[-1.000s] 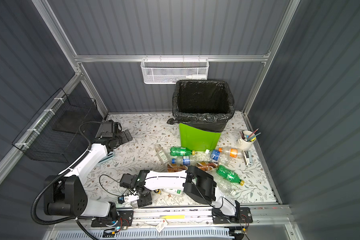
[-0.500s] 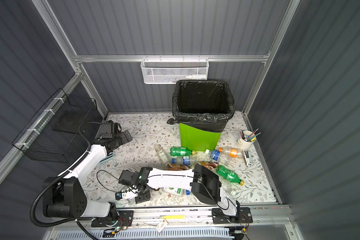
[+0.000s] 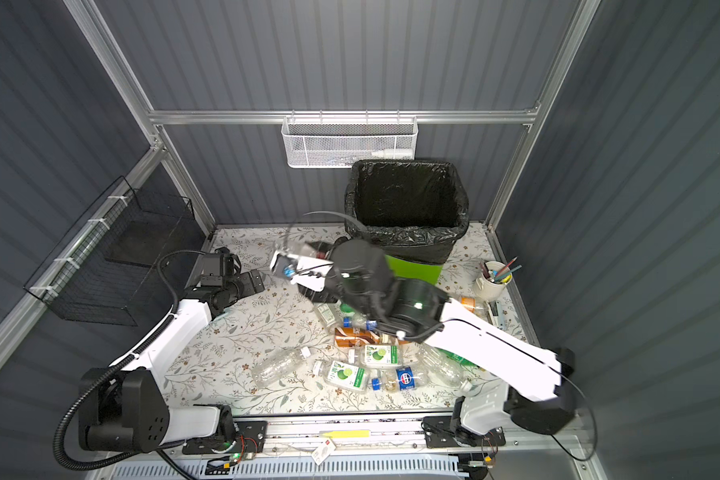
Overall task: Throw the plastic bottles in the bin
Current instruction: 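Carry the clear red-label bottle with the right gripper over the bin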
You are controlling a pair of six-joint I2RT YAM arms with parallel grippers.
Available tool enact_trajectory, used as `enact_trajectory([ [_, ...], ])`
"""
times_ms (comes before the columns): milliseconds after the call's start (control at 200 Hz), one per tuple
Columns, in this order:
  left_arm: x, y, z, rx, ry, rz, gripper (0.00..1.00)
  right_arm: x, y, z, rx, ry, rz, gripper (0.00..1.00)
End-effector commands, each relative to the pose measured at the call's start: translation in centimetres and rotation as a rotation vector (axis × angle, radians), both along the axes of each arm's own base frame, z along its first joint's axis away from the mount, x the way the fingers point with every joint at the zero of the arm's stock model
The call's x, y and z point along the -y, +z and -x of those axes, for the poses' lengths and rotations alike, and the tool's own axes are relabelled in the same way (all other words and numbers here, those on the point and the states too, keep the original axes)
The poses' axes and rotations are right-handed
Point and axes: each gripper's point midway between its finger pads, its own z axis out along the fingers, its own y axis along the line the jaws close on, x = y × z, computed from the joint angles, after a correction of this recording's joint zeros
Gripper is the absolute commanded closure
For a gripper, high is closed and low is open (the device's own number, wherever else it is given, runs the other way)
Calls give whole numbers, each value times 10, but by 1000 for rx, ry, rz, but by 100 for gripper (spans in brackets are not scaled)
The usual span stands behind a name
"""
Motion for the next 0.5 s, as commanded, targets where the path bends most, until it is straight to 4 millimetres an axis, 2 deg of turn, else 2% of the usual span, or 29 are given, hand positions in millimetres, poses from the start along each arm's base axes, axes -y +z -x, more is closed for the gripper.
enact_trajectory([
  [0, 12, -4, 8, -11, -93, -9, 0, 58, 93, 11, 249, -105, -223, 46],
  [45, 16, -6, 11, -22, -108, -24, 0, 76, 113, 19, 305, -114, -277, 46],
  [115, 26, -10, 17, -36, -137, -71, 0, 98, 133, 28, 391, -142, -350, 45],
  [185, 36, -11, 21, -49, -165, -135, 0, 104, 138, 25, 417, -158, -373, 43],
  [200, 38, -12, 22, -54, -170, -146, 0, 118, 147, 30, 427, -166, -406, 43],
  [275, 45, -14, 25, -69, -191, -163, 0, 136, 150, 14, 410, -204, -457, 43],
  [355, 50, -14, 28, -72, -206, -163, 0, 155, 140, -22, 316, -252, -494, 43],
  [390, 52, -14, 29, -75, -210, -166, 0, 151, 124, -53, 228, -273, -481, 42],
  [430, 52, -14, 31, -81, -213, -172, 0, 157, 101, -87, 96, -310, -465, 40],
  [440, 53, -13, 31, -80, -215, -172, 0, 156, 90, -101, 46, -325, -456, 40],
  [445, 53, -13, 32, -81, -215, -173, 0, 156, 90, -101, 46, -325, -456, 40],
  [455, 53, -13, 32, -82, -218, -173, 0, 163, 81, -116, 13, -372, -416, 40],
  [460, 53, -14, 33, -83, -219, -174, 0, 163, 81, -116, 13, -372, -416, 40],
  [495, 55, -13, 34, -87, -225, -176, 0, 166, 49, -147, -197, -362, -442, 38],
])
